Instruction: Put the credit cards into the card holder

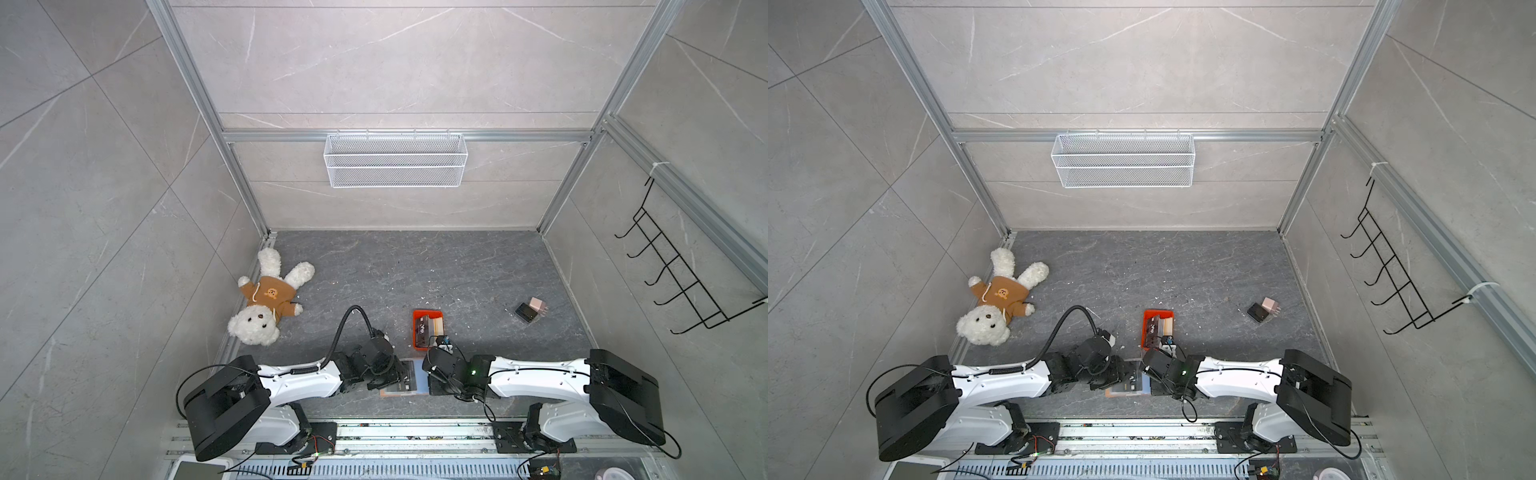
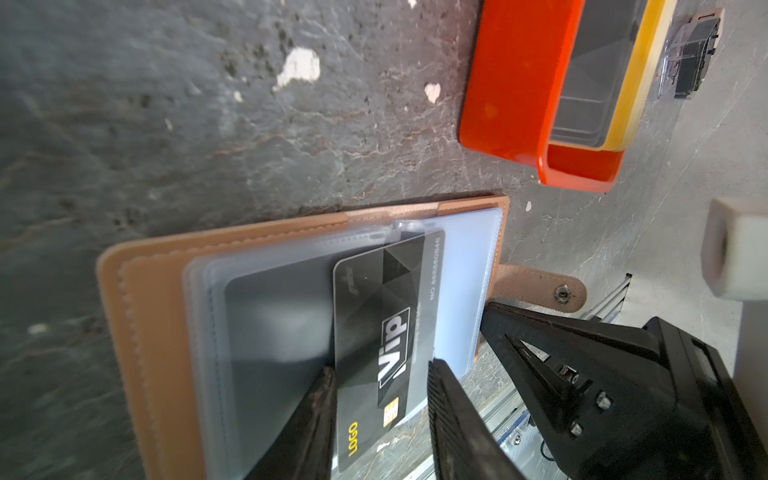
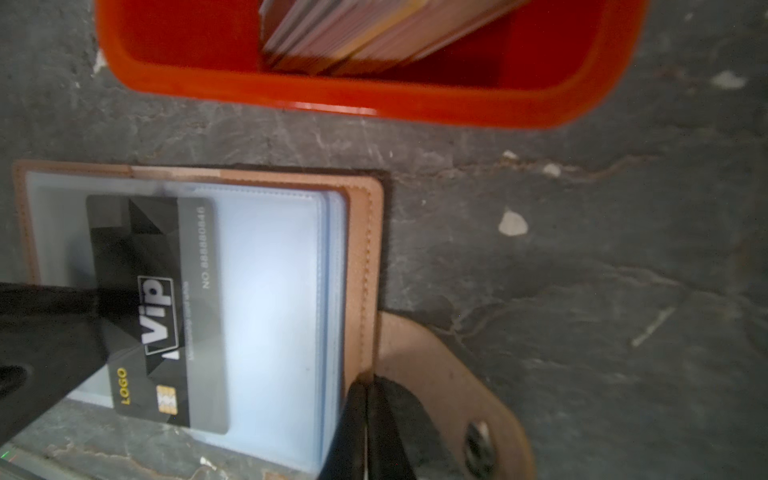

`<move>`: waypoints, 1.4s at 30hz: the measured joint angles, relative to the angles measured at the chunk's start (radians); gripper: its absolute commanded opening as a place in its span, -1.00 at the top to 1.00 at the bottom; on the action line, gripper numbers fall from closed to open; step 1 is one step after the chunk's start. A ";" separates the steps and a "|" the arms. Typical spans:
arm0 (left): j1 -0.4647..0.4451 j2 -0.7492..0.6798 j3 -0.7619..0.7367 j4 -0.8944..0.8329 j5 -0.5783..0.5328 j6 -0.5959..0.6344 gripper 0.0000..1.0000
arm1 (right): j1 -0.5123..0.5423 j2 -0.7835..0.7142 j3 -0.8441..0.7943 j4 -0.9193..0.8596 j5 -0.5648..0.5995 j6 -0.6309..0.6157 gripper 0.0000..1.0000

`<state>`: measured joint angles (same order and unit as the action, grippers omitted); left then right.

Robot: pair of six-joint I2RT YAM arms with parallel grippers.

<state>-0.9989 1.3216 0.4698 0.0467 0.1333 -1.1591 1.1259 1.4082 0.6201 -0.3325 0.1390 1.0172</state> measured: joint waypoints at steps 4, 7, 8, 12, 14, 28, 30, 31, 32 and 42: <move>0.000 0.012 0.015 -0.016 -0.002 0.001 0.21 | 0.000 0.000 0.000 0.000 0.000 0.000 0.87; 0.000 0.030 0.028 -0.015 -0.002 0.003 0.24 | 0.000 0.000 0.001 -0.001 0.000 0.000 0.88; 0.000 0.035 0.032 -0.013 -0.002 0.005 0.26 | 0.000 0.000 0.001 -0.001 0.000 0.000 0.88; 0.000 0.056 0.036 0.011 0.002 0.011 0.31 | 0.000 0.001 0.001 -0.001 0.000 0.000 0.89; 0.001 0.065 0.037 0.025 0.007 0.016 0.33 | 0.000 0.001 0.001 -0.001 0.000 0.000 0.89; 0.005 0.110 0.037 0.108 0.067 0.015 0.36 | 0.000 0.006 0.008 -0.008 0.000 0.000 0.91; 0.005 0.116 0.037 0.116 0.073 0.014 0.36 | 0.000 0.006 0.008 -0.008 0.000 0.000 0.90; 0.005 0.119 0.037 0.121 0.078 0.014 0.36 | 0.000 0.006 0.008 -0.008 0.000 0.000 0.90; 0.005 0.124 0.037 0.126 0.081 0.012 0.36 | 0.000 0.006 0.008 -0.008 0.000 0.000 0.90; 0.005 0.144 0.037 0.165 0.103 -0.001 0.37 | 0.000 0.006 0.008 -0.009 0.000 0.000 0.91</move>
<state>-0.9939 1.4654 0.5064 0.2115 0.2359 -1.1603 1.1259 1.4139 0.6281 -0.3412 0.1390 1.0172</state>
